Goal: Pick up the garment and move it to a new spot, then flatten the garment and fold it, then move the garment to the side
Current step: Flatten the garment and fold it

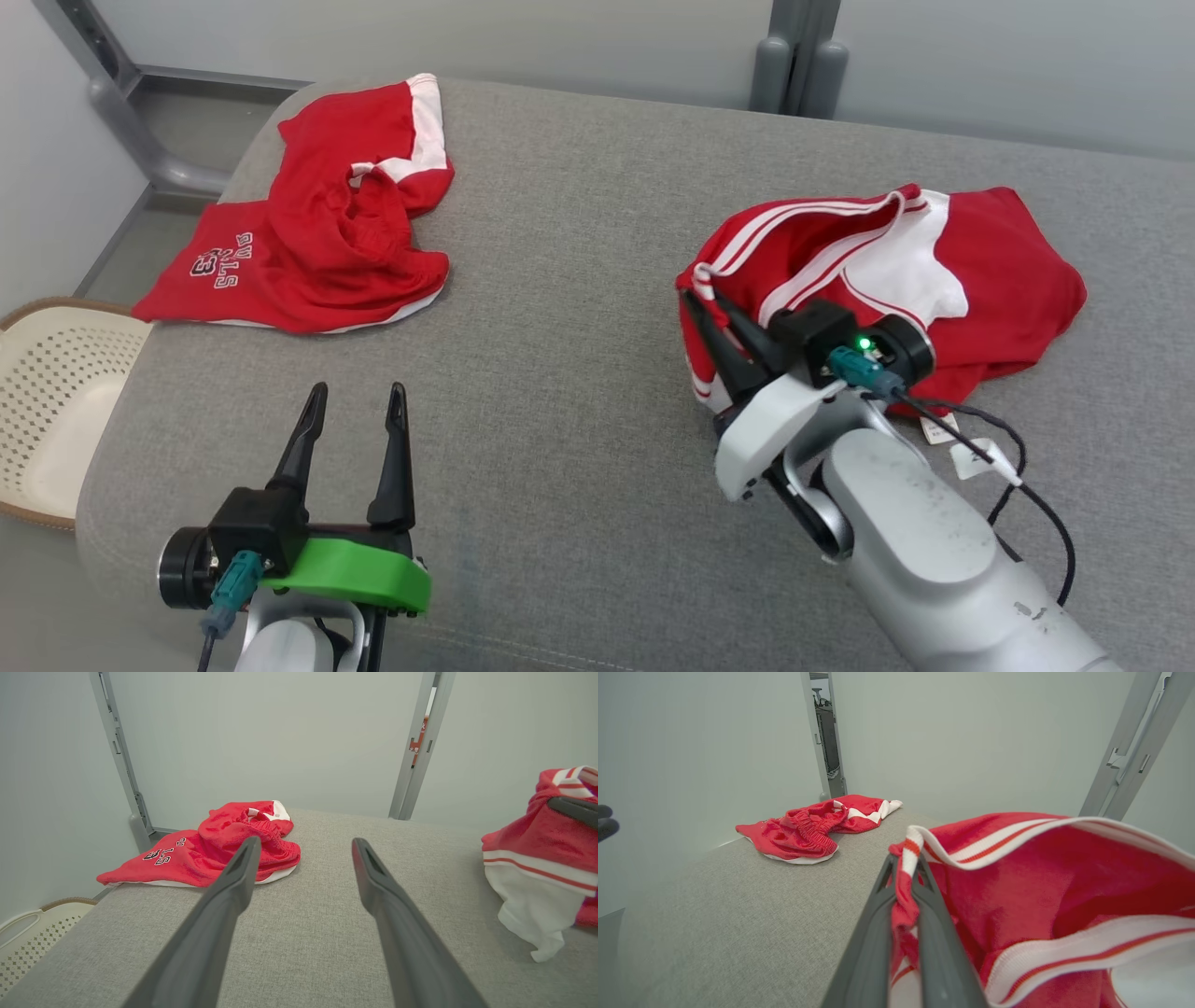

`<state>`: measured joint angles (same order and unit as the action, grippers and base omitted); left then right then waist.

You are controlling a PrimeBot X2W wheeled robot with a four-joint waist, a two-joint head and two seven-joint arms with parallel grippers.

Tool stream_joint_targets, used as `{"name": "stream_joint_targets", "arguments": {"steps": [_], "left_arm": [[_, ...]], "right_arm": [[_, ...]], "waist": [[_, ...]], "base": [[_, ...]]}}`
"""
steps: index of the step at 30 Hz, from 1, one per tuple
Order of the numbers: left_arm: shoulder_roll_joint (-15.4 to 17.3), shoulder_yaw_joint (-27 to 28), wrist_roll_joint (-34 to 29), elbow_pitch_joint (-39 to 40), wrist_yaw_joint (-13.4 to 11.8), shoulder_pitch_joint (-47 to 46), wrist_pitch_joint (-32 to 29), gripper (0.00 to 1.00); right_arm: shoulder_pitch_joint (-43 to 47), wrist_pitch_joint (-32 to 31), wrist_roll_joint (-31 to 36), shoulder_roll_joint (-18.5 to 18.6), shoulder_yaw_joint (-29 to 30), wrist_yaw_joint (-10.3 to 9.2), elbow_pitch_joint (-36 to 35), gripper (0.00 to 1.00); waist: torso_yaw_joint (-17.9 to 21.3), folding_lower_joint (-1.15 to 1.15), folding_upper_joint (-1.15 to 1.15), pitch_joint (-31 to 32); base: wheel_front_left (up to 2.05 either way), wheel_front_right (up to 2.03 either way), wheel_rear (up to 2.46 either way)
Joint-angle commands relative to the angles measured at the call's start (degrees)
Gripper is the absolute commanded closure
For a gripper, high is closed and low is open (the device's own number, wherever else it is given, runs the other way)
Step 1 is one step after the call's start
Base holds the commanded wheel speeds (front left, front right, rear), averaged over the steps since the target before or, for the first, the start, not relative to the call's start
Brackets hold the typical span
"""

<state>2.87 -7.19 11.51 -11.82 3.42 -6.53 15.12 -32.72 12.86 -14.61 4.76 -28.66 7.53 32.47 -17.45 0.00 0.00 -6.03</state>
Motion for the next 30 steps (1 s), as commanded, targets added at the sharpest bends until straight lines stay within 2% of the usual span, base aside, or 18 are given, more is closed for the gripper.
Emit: {"name": "stream_joint_targets", "arguments": {"steps": [1,8,11,12,13,17,21,30], "left_arm": [[0.0,-0.1,0.6,-0.2,-0.5,-0.3,0.1,0.00],[0.0,-1.2,1.2,-0.3,-1.1,-0.8,0.0,0.00],[0.0,-1.6,1.3,-0.3,-1.4,-1.1,0.0,0.00],[0.0,-1.7,1.4,-0.4,-1.5,-1.2,0.0,0.00],[0.0,-1.8,1.4,-0.4,-1.5,-1.2,0.0,0.00],[0.0,-1.4,1.3,-0.5,-2.0,-1.0,0.0,0.00],[0.0,-0.8,0.6,-0.7,-1.8,-0.5,0.0,0.00],[0.1,0.0,0.1,-0.2,-1.7,0.0,0.0,0.00]], "right_arm": [[-0.8,0.1,-1.0,-0.4,-2.3,-0.08,0.6,1.00],[-0.5,0.5,-5.4,-1.7,-16.0,-0.08,4.6,1.00],[-0.6,0.9,-7.7,-1.8,-19.8,-0.09,6.2,1.00],[-0.8,1.1,-8.5,-1.8,-20.8,-0.08,6.5,0.70],[-1.0,1.3,-9.0,-1.8,-21.4,-0.08,6.8,0.00],[-2.6,2.0,-10.4,-1.7,-21.1,-0.09,8.7,0.00],[-4.0,2.4,-9.2,-1.0,-16.6,-0.09,10.8,0.00],[-0.3,2.4,-4.1,7.0,-3.5,-0.08,5.3,0.00]], "waist": [[-1.6,0.00,0.00,-0.9],[-3.4,0.00,0.00,-2.0],[-3.7,0.00,0.00,-2.2],[-3.8,0.00,0.00,-2.3],[-3.7,0.00,0.00,-2.2],[-2.7,0.00,0.00,-1.8],[-1.0,0.00,0.00,-0.9],[2.1,0.00,0.00,-0.1]], "base": [[0.00,0.00,0.00],[0.00,0.00,0.00],[0.00,0.00,0.00],[0.00,0.00,0.00],[0.00,0.00,0.00],[0.00,0.00,0.00],[0.00,0.00,0.00],[0.00,0.00,0.00]]}}
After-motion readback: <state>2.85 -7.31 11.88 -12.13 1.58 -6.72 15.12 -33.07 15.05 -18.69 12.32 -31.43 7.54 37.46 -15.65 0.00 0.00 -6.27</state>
